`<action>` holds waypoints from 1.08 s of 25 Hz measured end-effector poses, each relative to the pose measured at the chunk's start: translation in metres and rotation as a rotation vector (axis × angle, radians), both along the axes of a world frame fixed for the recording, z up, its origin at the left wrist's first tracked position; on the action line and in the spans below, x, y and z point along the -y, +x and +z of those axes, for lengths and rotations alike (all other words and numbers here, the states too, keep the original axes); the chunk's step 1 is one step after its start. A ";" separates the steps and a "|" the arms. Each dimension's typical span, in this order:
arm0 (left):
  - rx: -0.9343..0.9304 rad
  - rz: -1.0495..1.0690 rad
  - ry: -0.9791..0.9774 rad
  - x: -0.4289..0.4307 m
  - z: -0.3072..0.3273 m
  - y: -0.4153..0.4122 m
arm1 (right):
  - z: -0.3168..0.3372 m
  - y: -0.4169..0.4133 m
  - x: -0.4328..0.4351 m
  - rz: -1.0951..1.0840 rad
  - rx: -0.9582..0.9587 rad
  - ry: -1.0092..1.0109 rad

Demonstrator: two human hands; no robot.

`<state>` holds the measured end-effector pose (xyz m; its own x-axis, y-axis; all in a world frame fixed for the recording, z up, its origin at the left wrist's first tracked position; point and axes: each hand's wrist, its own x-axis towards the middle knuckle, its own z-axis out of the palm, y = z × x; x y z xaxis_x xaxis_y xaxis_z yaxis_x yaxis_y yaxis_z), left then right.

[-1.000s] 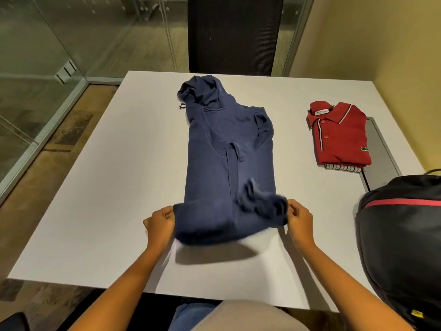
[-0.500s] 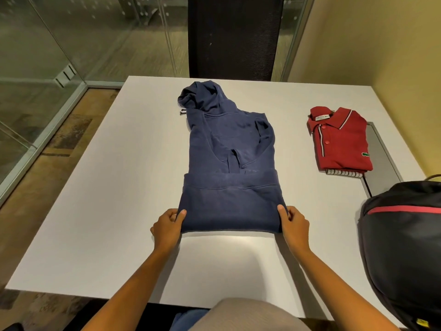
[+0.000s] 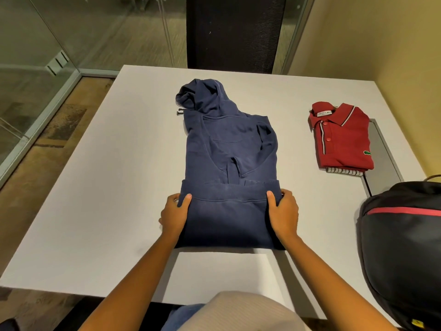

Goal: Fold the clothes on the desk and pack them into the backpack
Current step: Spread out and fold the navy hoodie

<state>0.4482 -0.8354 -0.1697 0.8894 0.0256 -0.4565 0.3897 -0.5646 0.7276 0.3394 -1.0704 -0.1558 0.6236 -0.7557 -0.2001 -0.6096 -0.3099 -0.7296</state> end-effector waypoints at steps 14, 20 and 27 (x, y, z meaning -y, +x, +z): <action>0.305 -0.002 0.489 0.032 -0.020 0.012 | -0.021 0.038 0.020 -0.004 -0.011 -0.283; 0.631 -0.510 0.498 0.039 -0.036 -0.006 | -0.042 0.020 -0.013 0.582 -0.031 -0.616; 0.587 -0.558 0.613 0.035 -0.053 -0.002 | -0.051 0.023 -0.007 0.636 -0.164 -0.666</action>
